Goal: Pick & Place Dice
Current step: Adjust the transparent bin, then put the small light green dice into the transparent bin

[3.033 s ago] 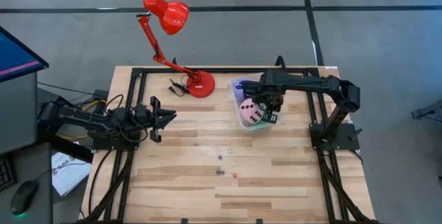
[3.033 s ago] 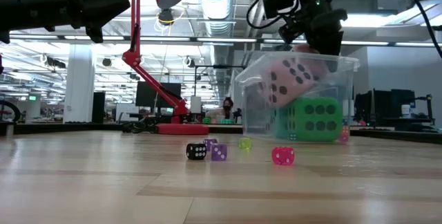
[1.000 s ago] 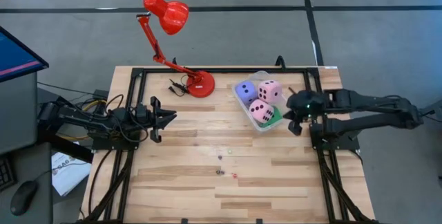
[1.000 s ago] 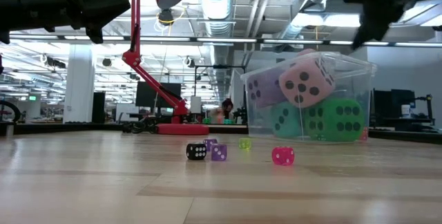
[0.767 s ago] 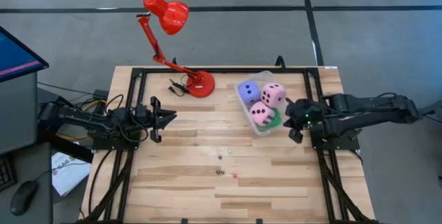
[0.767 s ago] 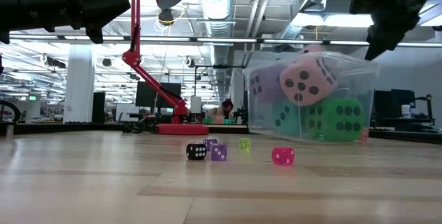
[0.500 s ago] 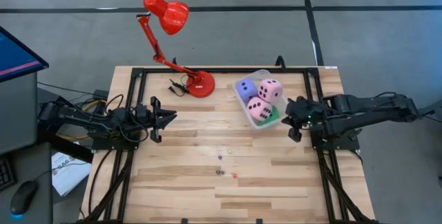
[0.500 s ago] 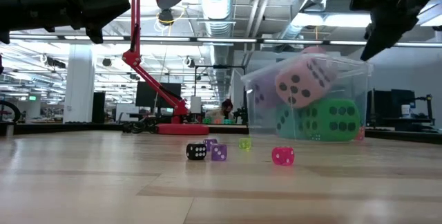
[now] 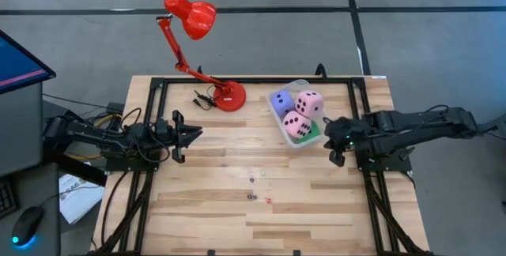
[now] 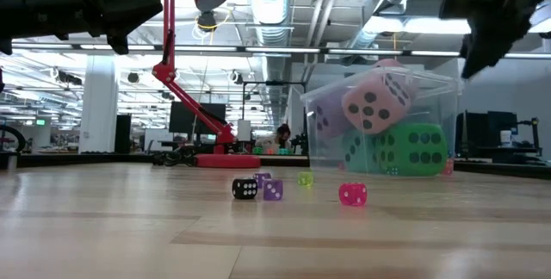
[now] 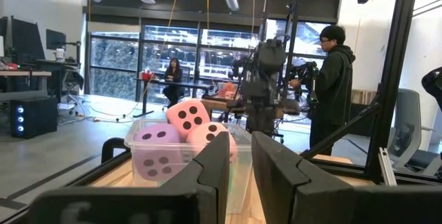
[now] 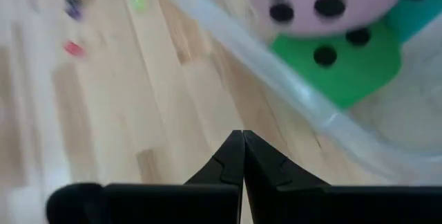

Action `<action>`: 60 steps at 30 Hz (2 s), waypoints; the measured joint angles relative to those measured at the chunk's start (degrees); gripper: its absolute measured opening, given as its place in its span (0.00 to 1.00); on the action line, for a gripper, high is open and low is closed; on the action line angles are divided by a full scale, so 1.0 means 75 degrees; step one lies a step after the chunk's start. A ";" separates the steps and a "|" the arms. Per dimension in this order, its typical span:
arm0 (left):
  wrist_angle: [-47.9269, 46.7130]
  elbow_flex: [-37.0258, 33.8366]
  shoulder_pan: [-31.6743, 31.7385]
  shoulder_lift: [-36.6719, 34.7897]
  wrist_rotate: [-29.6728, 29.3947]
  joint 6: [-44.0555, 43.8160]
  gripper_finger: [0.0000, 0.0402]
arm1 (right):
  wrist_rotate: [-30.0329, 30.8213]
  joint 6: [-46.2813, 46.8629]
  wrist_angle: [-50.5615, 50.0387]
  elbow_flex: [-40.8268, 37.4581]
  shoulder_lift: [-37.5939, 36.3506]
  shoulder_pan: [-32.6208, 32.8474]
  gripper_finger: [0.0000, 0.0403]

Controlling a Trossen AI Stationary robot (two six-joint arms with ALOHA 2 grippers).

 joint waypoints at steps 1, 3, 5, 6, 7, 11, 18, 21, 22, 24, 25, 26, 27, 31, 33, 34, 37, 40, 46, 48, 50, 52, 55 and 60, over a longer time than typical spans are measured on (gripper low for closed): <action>0.0000 0.0000 0.0000 0.0003 0.0000 0.0000 0.13 | 0.0000 0.0000 0.0008 -0.0095 0.0093 -0.0002 0.00; 0.0000 0.0000 0.0003 0.0000 0.0000 0.0000 0.13 | 0.0003 0.0005 0.0054 -0.0254 0.0270 -0.0046 0.00; 0.0000 0.0000 0.0001 0.0003 0.0000 0.0000 0.13 | 0.0153 0.0006 0.0105 -0.0377 0.0440 -0.0090 0.00; -0.0001 0.0000 0.0003 0.0002 0.0000 0.0000 0.13 | 0.0306 -0.0015 0.0211 -0.0395 0.0522 -0.0093 0.00; -0.0003 0.0000 0.0002 0.0003 0.0000 0.0000 0.13 | 0.0441 -0.0120 0.0371 -0.0395 0.0581 -0.0096 0.00; -0.0003 0.0000 0.0000 0.0003 0.0000 0.0000 0.13 | 0.0589 -0.0744 0.0870 -0.0390 0.0594 -0.0216 0.00; -0.0003 0.0000 0.0003 0.0003 0.0000 0.0000 0.13 | 0.1498 -0.0574 0.0495 -0.0387 0.0574 -0.0917 0.00; -0.0003 0.0000 0.0000 0.0003 0.0000 0.0000 0.13 | 0.1740 -0.0534 0.0487 -0.0387 0.0573 -0.1101 0.00; -0.0003 0.0000 0.0001 0.0002 0.0000 0.0000 0.13 | 0.1771 -0.0521 0.0485 -0.0387 0.0574 -0.1152 0.00; -0.0003 0.0000 0.0001 0.0003 0.0000 0.0000 0.13 | 0.1813 -0.0463 0.0475 -0.0387 0.0574 -0.1248 0.00; -0.0003 0.0000 0.0003 0.0000 0.0000 0.0000 0.13 | 0.1895 -0.0453 0.0485 -0.0388 0.0575 -0.1286 0.00; -0.0003 0.0000 0.0002 0.0003 0.0000 0.0000 0.13 | 0.2060 -0.0429 0.0530 -0.0390 0.0596 -0.1311 0.00; -0.0003 0.0000 0.0003 0.0003 0.0000 0.0000 0.13 | 0.2280 -0.0429 0.0638 -0.0393 0.0642 -0.1334 0.00; -0.0001 0.0000 0.0003 0.0002 0.0000 -0.0009 0.13 | 0.2821 -0.0614 0.1123 -0.0393 0.0818 -0.1367 0.00; -0.0003 0.0000 0.0001 0.0003 0.0000 -0.0017 0.13 | 0.2830 -0.0695 0.1182 -0.0393 0.0905 -0.1446 0.00; -0.0003 0.0003 0.0003 0.0003 0.0000 -0.0017 0.13 | 0.2836 -0.0701 0.1182 -0.0393 0.0937 -0.1481 0.00; -0.0003 0.0000 0.0003 0.0002 0.0000 -0.0019 0.13 | 0.2822 -0.0823 0.1097 -0.0393 0.0993 -0.1546 0.00; -0.0003 0.0000 0.0002 0.0002 0.0000 -0.0020 0.13 | 0.2746 -0.0863 0.1020 -0.0393 0.0778 -0.1437 0.00; 0.0000 0.0000 0.0002 0.0000 0.0000 -0.0020 0.13 | 0.2387 -0.0988 0.1242 -0.0393 -0.0196 -0.0906 0.00; -0.0003 0.0000 0.0002 0.0002 0.0000 -0.0020 0.13 | 0.2387 -0.1030 0.1630 -0.0461 -0.0538 -0.0667 0.00; -0.0002 0.0000 0.0002 0.0003 0.0000 -0.0020 0.13 | 0.2387 -0.1224 0.2215 -0.0755 -0.0890 -0.0423 0.00; -0.0003 0.0000 0.0003 0.0003 0.0000 -0.0020 0.13 | 0.2387 -0.1468 0.2898 -0.1169 -0.1237 -0.0208 0.00; -0.0003 0.0000 0.0003 0.0003 0.0000 -0.0020 0.13 | 0.2381 -0.2054 0.3858 -0.1780 -0.1796 0.0007 0.00; -0.0003 0.0000 0.0002 0.0002 0.0000 -0.0021 0.13 | 0.2239 -0.2861 0.4271 -0.2200 -0.2732 0.0204 0.00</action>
